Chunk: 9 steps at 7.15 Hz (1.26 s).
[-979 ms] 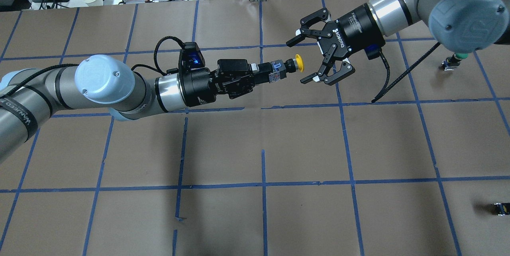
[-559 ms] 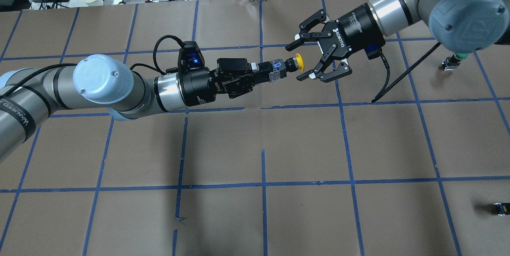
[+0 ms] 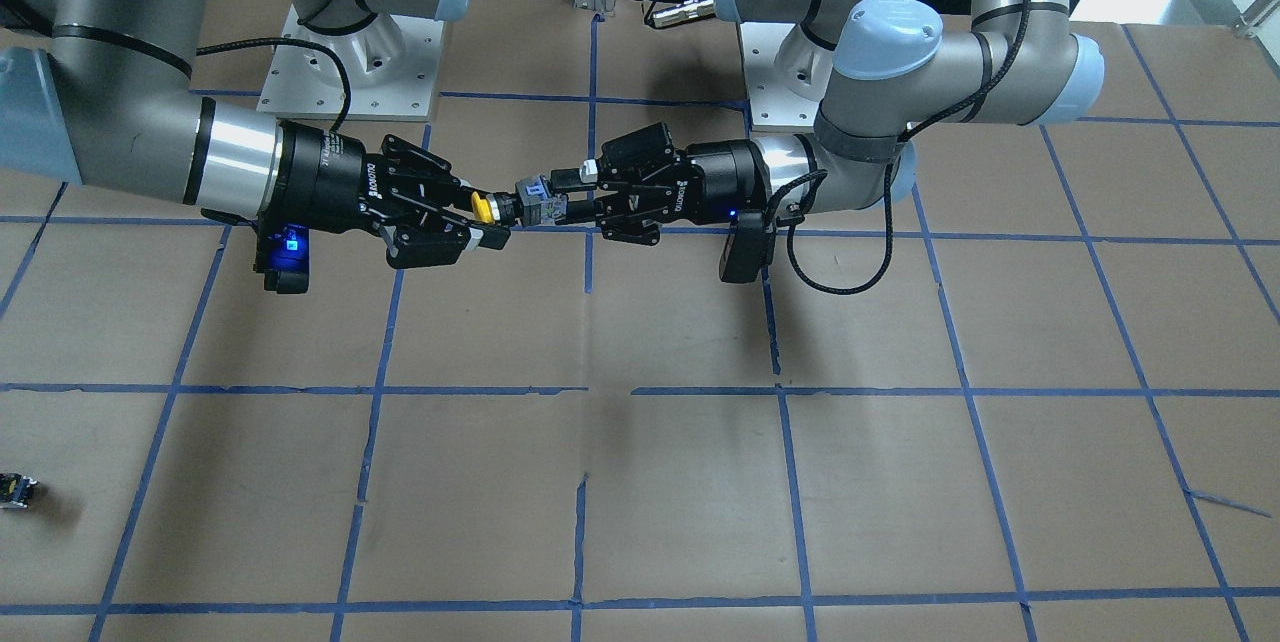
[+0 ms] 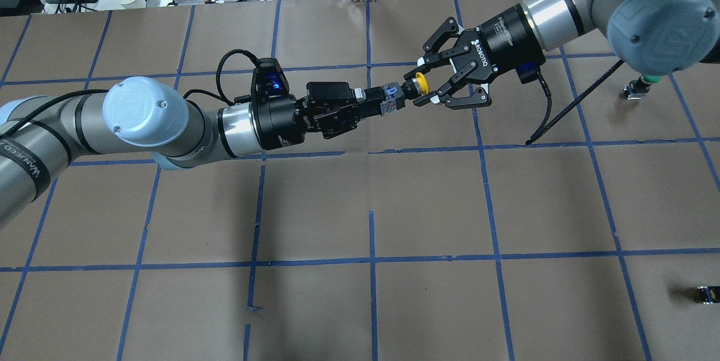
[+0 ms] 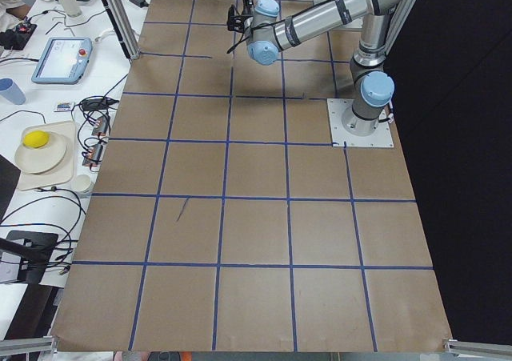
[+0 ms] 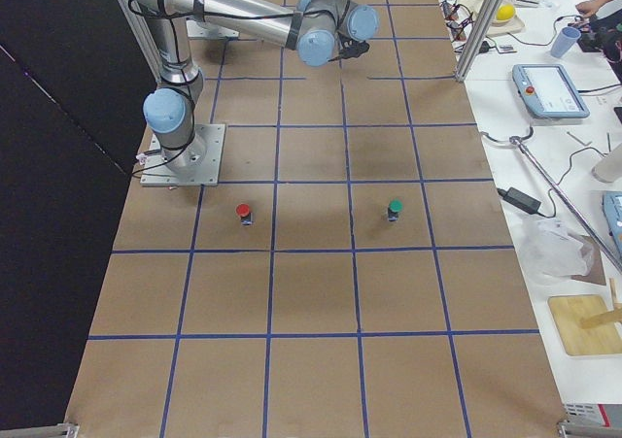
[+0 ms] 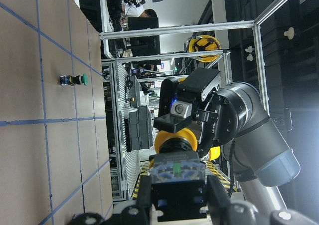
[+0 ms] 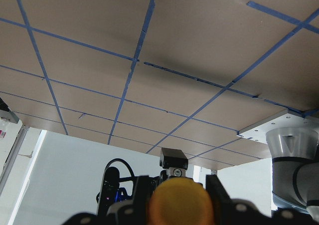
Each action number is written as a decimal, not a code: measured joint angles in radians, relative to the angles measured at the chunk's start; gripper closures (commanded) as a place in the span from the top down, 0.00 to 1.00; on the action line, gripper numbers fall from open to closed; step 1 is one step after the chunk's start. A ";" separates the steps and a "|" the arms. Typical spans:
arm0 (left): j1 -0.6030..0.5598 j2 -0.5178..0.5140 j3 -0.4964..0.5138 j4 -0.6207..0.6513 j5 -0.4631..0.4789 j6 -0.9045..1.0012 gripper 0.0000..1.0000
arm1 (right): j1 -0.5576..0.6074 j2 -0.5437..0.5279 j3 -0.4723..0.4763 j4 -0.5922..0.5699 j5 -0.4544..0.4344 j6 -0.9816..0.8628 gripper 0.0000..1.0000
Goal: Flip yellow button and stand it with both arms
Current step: 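Open the left gripper and pull it back while the right gripper holds the button, then carry the yellow button with the right gripper toward the green button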
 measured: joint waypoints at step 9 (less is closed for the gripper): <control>0.163 0.179 0.275 0.038 0.639 -0.584 1.00 | -0.089 -0.002 -0.088 -0.003 -0.247 -0.262 0.15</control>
